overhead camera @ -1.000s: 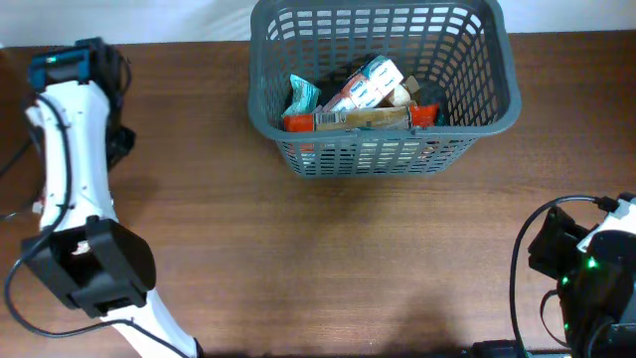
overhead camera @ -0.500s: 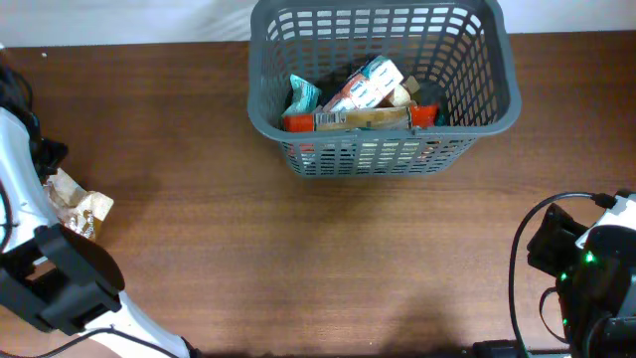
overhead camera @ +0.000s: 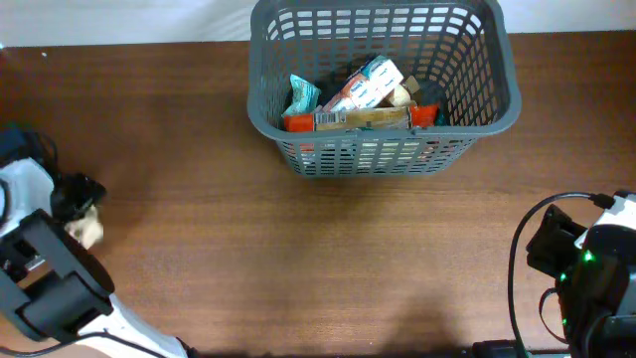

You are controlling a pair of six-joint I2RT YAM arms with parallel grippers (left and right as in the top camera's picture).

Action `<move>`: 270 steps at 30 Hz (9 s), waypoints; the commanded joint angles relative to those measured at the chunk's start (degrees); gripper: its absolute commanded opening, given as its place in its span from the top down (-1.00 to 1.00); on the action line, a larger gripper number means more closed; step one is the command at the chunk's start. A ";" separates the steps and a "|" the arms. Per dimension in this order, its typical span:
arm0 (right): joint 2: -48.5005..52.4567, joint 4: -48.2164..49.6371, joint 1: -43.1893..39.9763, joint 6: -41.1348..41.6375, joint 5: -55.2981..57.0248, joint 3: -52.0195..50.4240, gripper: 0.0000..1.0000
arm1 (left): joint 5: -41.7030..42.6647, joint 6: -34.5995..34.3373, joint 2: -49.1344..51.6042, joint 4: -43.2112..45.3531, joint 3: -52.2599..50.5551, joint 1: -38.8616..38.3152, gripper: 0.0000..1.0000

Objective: Pack container

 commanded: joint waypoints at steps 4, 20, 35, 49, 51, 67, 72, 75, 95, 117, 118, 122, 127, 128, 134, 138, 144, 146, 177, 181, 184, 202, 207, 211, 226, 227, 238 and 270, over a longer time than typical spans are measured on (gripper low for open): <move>0.04 0.00 0.46 0.24 -1.86 0.02 -0.14 | 4.68 5.16 -0.15 8.70 -9.33 2.14 -0.97; 0.04 0.04 0.46 0.24 -1.84 0.02 -0.10 | 16.94 11.98 -3.19 8.85 -1.70 -6.91 0.97; 0.04 -0.24 0.46 0.26 -1.86 0.02 -0.08 | 32.52 65.79 -9.79 29.99 35.85 -51.19 0.97; 0.04 -0.66 0.46 0.24 -1.84 0.02 -0.04 | 50.97 61.88 8.50 11.45 35.65 -57.64 -0.99; 0.04 -0.66 0.46 0.22 -1.81 0.02 -0.13 | 50.97 59.84 8.17 12.07 36.13 -57.64 -0.99; -0.63 -6.14 0.46 0.46 6.84 11.65 -0.34 | 6.54 36.81 -21.51 -2.36 55.12 -56.39 -0.99; -4.63 -11.67 0.46 0.42 8.28 15.54 -0.34 | 2.38 33.81 -31.43 -11.80 55.12 -56.39 -0.99; -9.14 -16.68 0.46 0.42 8.90 19.12 -0.34 | 0.68 31.98 -37.46 -16.52 55.12 -56.39 -0.99; -23.08 -33.27 -9.01 -17.40 -9.22 46.27 -0.80 | -9.07 25.03 -68.41 -35.60 54.97 -54.23 -0.99; -24.65 -33.24 -7.37 -17.40 -9.14 46.01 -0.98 | -10.40 20.00 -77.37 -45.70 55.34 -50.77 -0.99; -24.65 -33.24 -7.37 -17.40 -9.11 46.01 -0.98 | -10.40 20.00 -77.37 -45.68 55.34 -50.77 -0.99; -24.65 -33.24 -7.37 -17.40 -9.11 46.01 -0.98 | -10.40 20.00 -77.37 -45.70 55.34 -50.77 -0.99; -24.68 -33.24 -7.04 -17.40 -9.11 46.05 -0.98 | -10.40 20.00 -77.37 -45.70 55.34 -50.77 -0.99; -24.68 -33.24 -7.04 -17.40 -9.11 46.05 -0.98 | -10.40 20.00 -77.37 -45.70 55.34 -50.77 -0.99; -24.68 -33.09 -7.04 -17.40 -9.11 46.05 -0.99 | -10.40 20.00 -77.37 -45.70 55.34 -50.77 -0.99; -24.68 -28.94 -7.04 -16.00 -9.11 45.18 -0.98 | -10.40 20.00 -77.37 -45.70 55.34 -50.77 -0.99; -29.62 7.96 -7.04 -12.13 -19.58 19.54 -0.98 | -10.40 20.00 -77.37 -45.70 55.34 -50.77 -0.99; -33.38 20.79 -7.04 -11.91 -22.32 7.39 -0.98 | -10.40 20.00 -77.37 -45.70 55.36 -50.77 -0.99; -38.47 68.89 -7.04 -11.08 -25.86 -66.10 -0.98 | -10.40 20.00 -77.37 -45.70 55.36 -50.77 -0.99; -38.42 66.75 -7.04 -11.08 -25.83 -66.10 -0.98 | -10.40 20.00 -77.37 -45.70 55.34 -50.77 -0.99; -38.42 61.88 -7.04 -11.08 -25.83 -66.10 -0.98 | -10.40 20.00 -77.37 -45.70 55.34 -50.77 -0.99; -38.23 59.95 -7.04 -11.08 -25.64 -66.10 -0.98 | -10.47 20.22 -77.37 -45.70 55.41 -50.77 -0.99; -38.21 59.93 -7.04 -11.08 -25.62 -66.10 -0.99 | -7.56 17.07 -80.41 -45.70 54.27 -47.58 -0.99; -38.23 59.95 -7.04 -11.08 -25.64 -66.10 -0.98 | -4.70 11.15 -87.27 -45.70 48.24 -41.72 -0.99; -38.23 59.95 -7.04 -11.08 -25.62 -66.10 -0.98 | 10.01 -4.83 -114.18 -7.85 -22.93 -31.74 -0.99; -38.21 59.93 -7.04 -11.08 -25.62 -66.10 -0.98 | 10.08 -4.83 -114.03 -1.38 -30.08 -31.74 -0.99; -38.21 59.95 -7.04 -11.08 -25.62 -66.10 -0.98 | 7.32 -4.81 -114.22 28.41 -68.94 -31.74 -0.99; -38.21 59.93 -7.04 -11.08 -25.64 -66.10 -0.98 | -0.11 -1.36 -114.22 35.10 -78.42 -31.74 -0.99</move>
